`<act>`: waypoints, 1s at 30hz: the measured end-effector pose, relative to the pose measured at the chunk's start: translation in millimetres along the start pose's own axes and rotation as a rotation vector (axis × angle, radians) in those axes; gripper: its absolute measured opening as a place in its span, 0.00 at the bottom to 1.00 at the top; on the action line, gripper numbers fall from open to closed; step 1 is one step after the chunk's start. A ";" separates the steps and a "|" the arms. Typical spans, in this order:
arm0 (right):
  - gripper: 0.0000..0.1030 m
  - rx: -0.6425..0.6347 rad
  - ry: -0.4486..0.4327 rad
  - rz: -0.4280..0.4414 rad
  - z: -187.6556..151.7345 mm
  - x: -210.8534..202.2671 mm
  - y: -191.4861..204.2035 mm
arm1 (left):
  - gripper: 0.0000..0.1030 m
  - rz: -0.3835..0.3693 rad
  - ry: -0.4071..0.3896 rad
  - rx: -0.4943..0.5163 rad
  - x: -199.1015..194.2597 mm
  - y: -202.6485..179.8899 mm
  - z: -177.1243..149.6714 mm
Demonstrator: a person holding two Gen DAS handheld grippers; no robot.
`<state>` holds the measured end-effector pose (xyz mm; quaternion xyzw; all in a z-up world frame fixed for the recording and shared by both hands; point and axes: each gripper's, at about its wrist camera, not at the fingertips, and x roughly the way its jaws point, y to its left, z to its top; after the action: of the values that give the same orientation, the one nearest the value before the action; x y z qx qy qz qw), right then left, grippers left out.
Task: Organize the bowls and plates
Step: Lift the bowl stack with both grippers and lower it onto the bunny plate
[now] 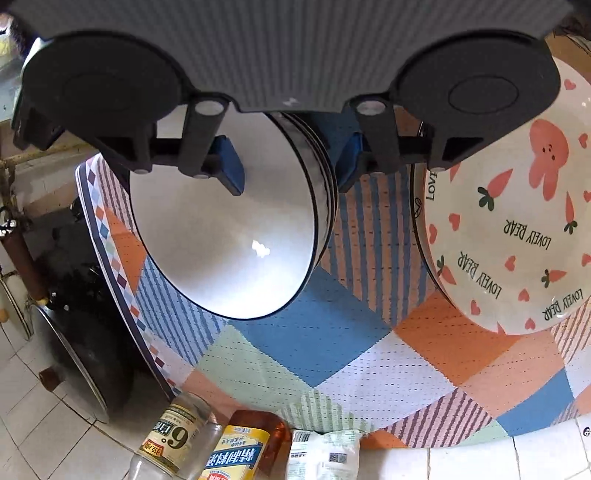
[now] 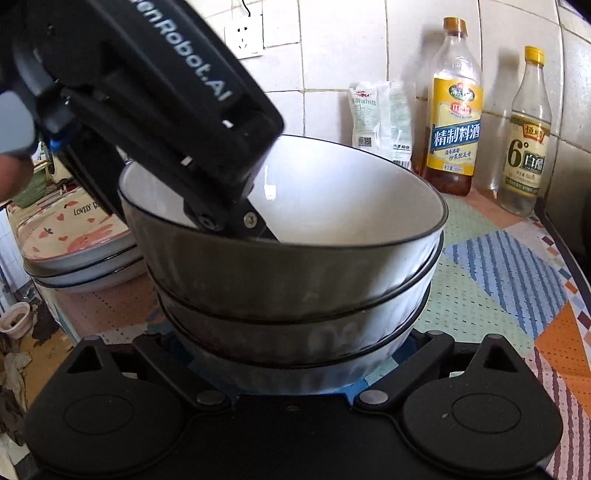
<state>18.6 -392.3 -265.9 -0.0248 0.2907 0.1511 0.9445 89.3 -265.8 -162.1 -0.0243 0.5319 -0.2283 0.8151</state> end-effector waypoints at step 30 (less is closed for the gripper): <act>0.96 -0.061 -0.122 0.058 48.0 -70.4 41.8 | 0.51 0.049 -0.081 -0.054 -88.0 -6.4 20.8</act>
<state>-23.1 -365.1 -185.2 -0.0357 0.2285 0.1885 0.9545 76.3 -240.7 -76.0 -0.0425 0.5050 -0.1924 0.8403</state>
